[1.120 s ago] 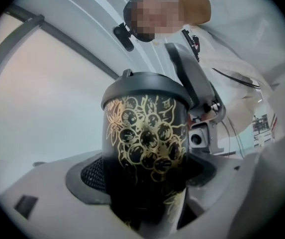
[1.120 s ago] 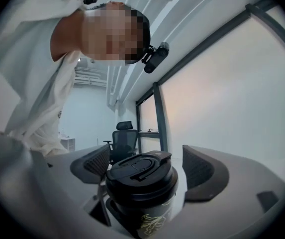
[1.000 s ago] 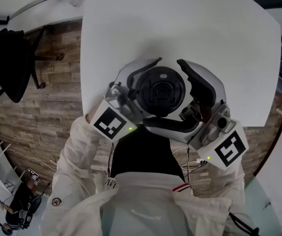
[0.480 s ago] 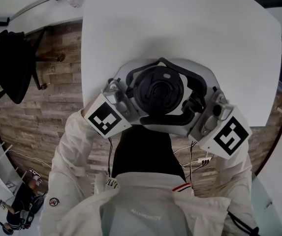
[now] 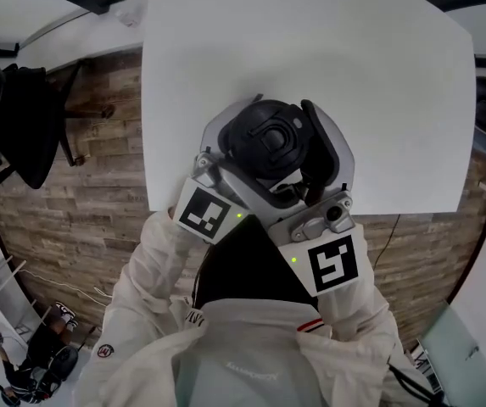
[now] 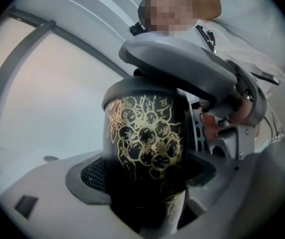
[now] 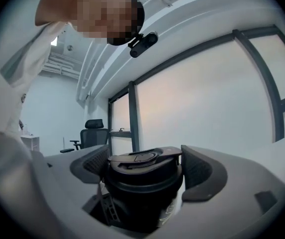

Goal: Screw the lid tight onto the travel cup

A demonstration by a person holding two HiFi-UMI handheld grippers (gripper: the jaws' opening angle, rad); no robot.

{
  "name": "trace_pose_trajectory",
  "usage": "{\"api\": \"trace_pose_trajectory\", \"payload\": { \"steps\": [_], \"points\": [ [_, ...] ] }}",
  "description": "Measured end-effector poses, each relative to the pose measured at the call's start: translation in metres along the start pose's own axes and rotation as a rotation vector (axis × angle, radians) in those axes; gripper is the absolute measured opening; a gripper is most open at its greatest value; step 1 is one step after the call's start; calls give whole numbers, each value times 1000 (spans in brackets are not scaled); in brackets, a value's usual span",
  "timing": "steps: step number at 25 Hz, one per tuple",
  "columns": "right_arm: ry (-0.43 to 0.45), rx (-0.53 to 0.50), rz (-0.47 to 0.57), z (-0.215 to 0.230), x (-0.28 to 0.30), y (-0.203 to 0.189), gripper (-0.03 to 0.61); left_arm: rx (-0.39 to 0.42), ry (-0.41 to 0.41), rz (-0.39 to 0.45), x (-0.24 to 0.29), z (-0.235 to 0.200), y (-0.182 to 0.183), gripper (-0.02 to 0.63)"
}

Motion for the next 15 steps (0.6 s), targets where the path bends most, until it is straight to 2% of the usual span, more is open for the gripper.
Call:
{"api": "trace_pose_trajectory", "payload": {
  "steps": [2,5,9,12,15],
  "points": [
    [-15,1,0,-1,-1,-1,440,3,-7,-3,0,1,0,417],
    [53,-12,-34,-3,-5,-3,440,24,-26,-2,-2,4,1,417],
    [274,-89,-76,4,-20,-4,440,114,-113,7,-1,7,4,417],
    [470,-145,-95,11,-20,-1,440,97,-203,20,-3,-1,3,417],
    [659,-200,-113,11,-5,3,440,130,-285,17,-3,-4,3,417]
  ]
}}
Point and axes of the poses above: the fingertips, and each gripper's own axes: x forward along the fingers, z to its right, y out of its top, the point moved 5 cm from there along -x, backward along the fingers, and after that the axes turned 13 degrees about -z, right-handed, at the moved point
